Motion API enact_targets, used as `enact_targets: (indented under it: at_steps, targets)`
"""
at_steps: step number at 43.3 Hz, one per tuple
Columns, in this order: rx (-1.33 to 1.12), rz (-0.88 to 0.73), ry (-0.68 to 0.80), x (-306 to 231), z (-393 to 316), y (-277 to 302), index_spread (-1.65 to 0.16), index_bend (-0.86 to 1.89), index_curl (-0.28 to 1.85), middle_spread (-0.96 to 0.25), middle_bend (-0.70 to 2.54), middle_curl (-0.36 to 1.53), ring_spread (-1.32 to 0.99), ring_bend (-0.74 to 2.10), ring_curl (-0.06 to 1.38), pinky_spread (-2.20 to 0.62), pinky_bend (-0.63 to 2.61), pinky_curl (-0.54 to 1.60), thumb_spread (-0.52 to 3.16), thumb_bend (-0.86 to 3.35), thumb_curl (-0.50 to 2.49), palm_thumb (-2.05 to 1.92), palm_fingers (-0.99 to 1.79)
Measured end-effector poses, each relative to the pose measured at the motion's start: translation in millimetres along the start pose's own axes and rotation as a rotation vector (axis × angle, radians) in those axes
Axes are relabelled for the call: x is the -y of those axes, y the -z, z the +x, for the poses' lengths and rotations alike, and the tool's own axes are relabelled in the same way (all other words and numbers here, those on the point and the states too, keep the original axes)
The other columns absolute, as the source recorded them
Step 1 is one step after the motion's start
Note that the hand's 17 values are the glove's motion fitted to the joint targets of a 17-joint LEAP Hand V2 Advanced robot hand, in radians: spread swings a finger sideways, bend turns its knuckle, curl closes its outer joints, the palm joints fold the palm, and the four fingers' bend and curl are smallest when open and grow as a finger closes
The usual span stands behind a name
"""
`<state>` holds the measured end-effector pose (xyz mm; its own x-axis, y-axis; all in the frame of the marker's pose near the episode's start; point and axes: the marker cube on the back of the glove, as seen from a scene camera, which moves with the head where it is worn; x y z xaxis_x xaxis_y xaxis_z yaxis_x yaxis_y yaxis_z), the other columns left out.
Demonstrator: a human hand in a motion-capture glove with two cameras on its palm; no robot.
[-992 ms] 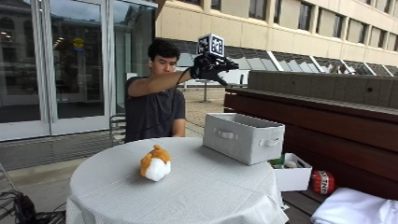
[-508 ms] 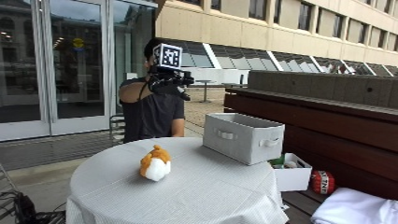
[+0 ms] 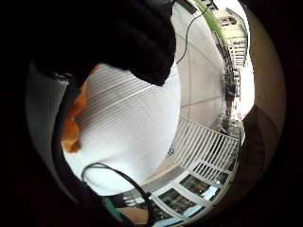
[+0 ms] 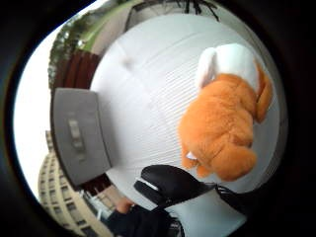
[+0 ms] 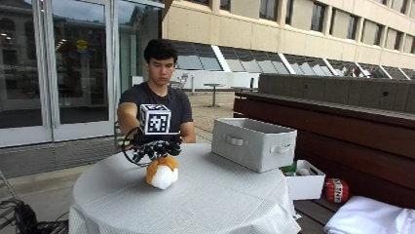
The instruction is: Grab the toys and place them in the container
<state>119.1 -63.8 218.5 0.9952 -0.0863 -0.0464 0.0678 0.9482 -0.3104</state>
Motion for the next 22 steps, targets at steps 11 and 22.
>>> enact_targets:
  at_steps: [11, 22]
  targets:
    - [0.008, -0.150, -0.013, 3.9, 7.3, -59.6, -0.29, 0.05, 0.10, -0.01, 0.09, 0.26, 0.02, 0.18, 0.26, 0.06, 1.29, 0.39, 0.98, 0.11, 0.34, 0.27, -0.25]
    - [0.113, -0.096, -0.058, 1.9, 10.7, -66.1, -0.30, 0.06, 0.08, -0.01, 0.03, 0.16, -0.09, 0.77, 0.40, -0.25, 1.56, 0.42, 1.08, 0.24, 0.39, 0.57, 0.21]
